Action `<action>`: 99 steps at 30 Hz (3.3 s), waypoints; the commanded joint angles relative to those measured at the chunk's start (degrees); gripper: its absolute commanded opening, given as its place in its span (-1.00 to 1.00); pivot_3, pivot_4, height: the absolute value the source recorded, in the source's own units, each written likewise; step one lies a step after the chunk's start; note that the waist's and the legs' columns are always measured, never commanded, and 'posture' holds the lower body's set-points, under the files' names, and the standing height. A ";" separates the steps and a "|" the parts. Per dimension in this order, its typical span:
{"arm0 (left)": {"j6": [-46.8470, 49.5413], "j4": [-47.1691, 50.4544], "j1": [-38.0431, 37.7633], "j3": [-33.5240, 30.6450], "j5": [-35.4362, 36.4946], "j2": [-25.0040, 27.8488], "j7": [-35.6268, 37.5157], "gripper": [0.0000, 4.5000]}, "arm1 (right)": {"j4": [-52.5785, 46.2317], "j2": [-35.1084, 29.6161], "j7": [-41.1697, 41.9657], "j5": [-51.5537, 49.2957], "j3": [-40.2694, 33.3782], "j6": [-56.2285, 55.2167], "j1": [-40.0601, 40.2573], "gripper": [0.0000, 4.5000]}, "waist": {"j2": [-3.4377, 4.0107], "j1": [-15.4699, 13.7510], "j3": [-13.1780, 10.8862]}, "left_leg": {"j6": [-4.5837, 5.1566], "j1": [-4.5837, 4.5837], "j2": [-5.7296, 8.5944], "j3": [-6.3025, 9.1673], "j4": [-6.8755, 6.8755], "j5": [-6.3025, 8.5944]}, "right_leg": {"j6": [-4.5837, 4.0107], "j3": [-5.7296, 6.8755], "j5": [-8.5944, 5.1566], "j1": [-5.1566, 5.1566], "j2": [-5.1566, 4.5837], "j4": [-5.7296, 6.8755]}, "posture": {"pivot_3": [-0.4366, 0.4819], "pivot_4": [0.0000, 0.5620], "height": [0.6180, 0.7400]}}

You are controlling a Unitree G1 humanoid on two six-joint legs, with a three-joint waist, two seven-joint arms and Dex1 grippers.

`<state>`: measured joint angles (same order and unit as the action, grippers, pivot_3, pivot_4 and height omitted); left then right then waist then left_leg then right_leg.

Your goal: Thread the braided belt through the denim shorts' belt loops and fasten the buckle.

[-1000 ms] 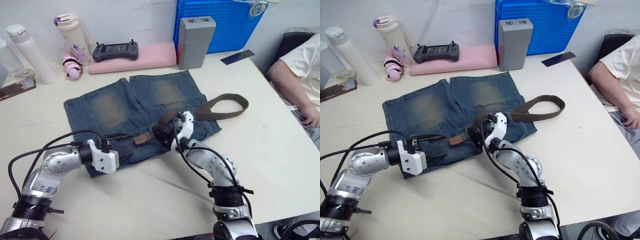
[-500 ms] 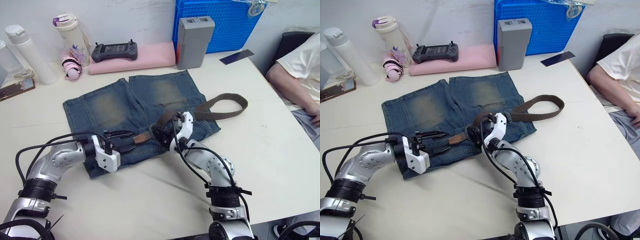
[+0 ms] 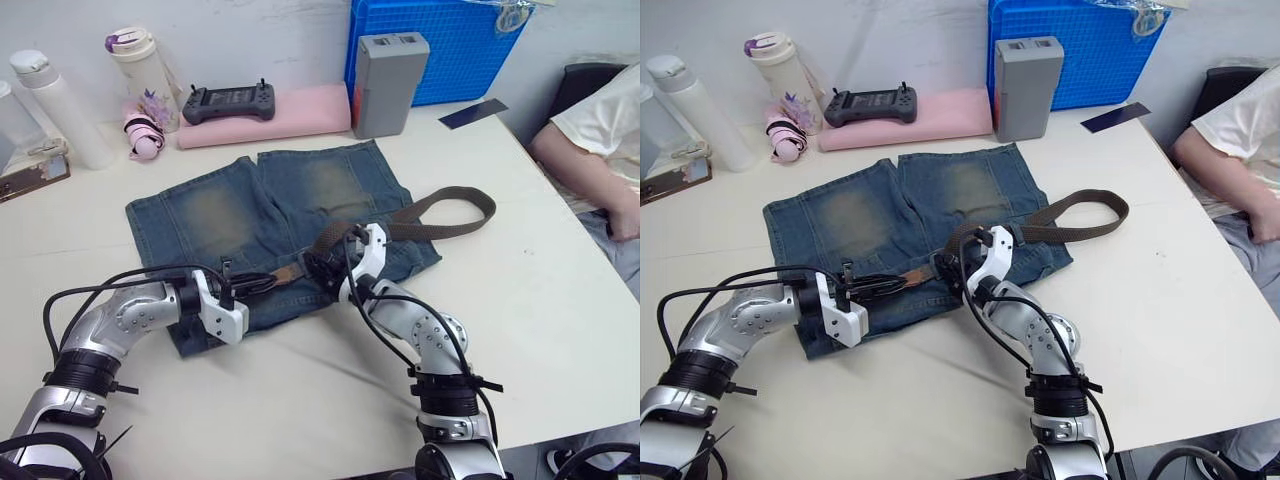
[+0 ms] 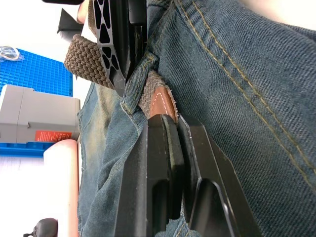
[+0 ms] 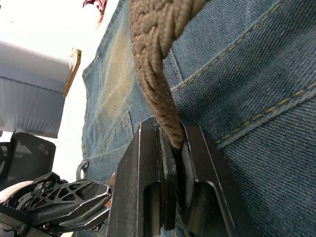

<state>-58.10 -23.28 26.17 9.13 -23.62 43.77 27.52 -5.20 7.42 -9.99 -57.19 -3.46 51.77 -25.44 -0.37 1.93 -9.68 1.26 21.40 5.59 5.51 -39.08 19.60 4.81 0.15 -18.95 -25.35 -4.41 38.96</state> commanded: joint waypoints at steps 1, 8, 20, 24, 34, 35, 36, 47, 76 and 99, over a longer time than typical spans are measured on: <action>1.08 0.56 1.41 0.09 -1.44 -0.59 -2.12 -1.00 | -1.28 -0.12 0.64 0.39 -0.13 1.28 0.86 -0.63 | 0.00 -0.08 0.00 | 0.00 0.00 0.00 0.00 0.00 0.00 | 0.00 0.00 0.00 0.00 0.00 0.00 | -0.05 -0.47 0.50; 1.77 1.32 1.13 0.17 -1.41 -0.88 -2.98 -1.00 | -4.53 -1.46 1.61 -2.42 -2.36 2.81 0.95 0.50 | -0.01 -0.14 0.00 | 0.00 0.00 0.01 0.00 0.00 0.00 | 0.00 0.00 0.00 0.00 -0.01 0.02 | -0.05 -0.47 0.50; 3.23 4.44 -0.85 -0.99 2.83 0.20 -2.60 -1.00 | -34.24 -39.25 21.93 17.26 14.07 -2.30 6.24 0.99 | 0.02 -0.30 -0.01 | 0.07 0.19 0.06 0.02 -0.03 0.04 | 0.00 -0.01 0.00 -0.09 -0.04 -0.17 | -0.05 -0.47 0.50; 4.66 6.30 -1.31 -1.18 7.14 1.03 -0.93 -1.00 | -31.71 -51.22 30.37 41.06 27.03 -24.11 9.30 0.99 | -0.06 -0.34 0.01 | 0.06 0.21 0.04 -0.02 -0.02 0.04 | 0.01 0.06 -0.01 -0.11 -0.02 -0.52 | -0.05 -0.47 0.50; 9.11 12.90 -2.98 -2.21 15.55 4.09 4.86 -1.00 | -12.49 -49.91 31.98 73.16 35.82 -39.86 5.69 0.74 | -0.13 -0.38 0.01 | 0.04 0.20 0.02 -0.25 -0.11 0.02 | 0.01 0.02 -0.01 -0.10 -0.02 -0.62 | -0.05 -0.47 0.50; 9.30 13.18 -3.15 -2.37 15.59 4.16 5.01 -1.00 | -11.60 -49.30 32.33 74.29 35.64 -39.94 5.76 0.62 | -0.13 -0.48 0.02 | 0.03 0.20 0.01 -0.25 -0.11 0.02 | 0.01 0.02 -0.01 -0.10 -0.02 -0.62 | -0.05 -0.47 0.50; 9.45 13.42 -3.45 -2.52 15.49 4.28 5.13 -1.00 | -11.20 -48.52 33.08 74.40 35.13 -39.14 6.04 0.37 | -0.15 -0.53 0.03 | 0.04 0.20 0.01 -0.25 -0.11 0.02 | 0.00 0.01 -0.01 -0.09 -0.02 -0.61 | -0.05 -0.47 0.50; 9.26 15.40 -6.12 -3.10 14.29 4.58 5.81 -1.00 | -5.25 -50.35 36.92 75.27 23.18 -32.48 7.49 -0.95 | -0.21 -2.36 0.07 | 0.07 0.18 0.11 -0.24 -0.18 0.03 | 0.01 -0.01 0.00 -0.03 -0.07 -0.62 | -0.05 -0.47 0.50; 11.97 31.80 -23.15 -11.70 13.13 3.04 2.16 -1.00 | -30.31 -43.76 55.77 21.80 -18.00 21.59 0.60 0.97 | -0.13 -2.75 0.02 | 0.18 0.10 0.02 -0.20 -0.13 0.06 | 0.06 0.01 0.04 0.22 -0.02 -0.93 | -0.05 -0.47 0.50; 14.65 33.72 -21.66 -11.06 13.37 1.33 2.67 -1.00 | -16.10 -12.53 -24.70 -55.81 0.61 -2.94 7.57 0.97 | 0.01 -1.14 -0.01 | 0.07 -0.23 -0.19 -0.02 -0.06 0.12 | -0.07 0.28 0.10 0.68 0.10 -0.93 | -0.05 -0.47 0.50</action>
<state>-43.21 8.46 4.53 -1.30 -11.40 45.06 30.45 -20.62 -5.51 -33.36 -111.53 -2.63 50.34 -17.57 -0.36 0.79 -9.69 1.34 21.17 5.41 5.49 -39.15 19.73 4.73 0.43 -18.85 -24.66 -4.31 38.04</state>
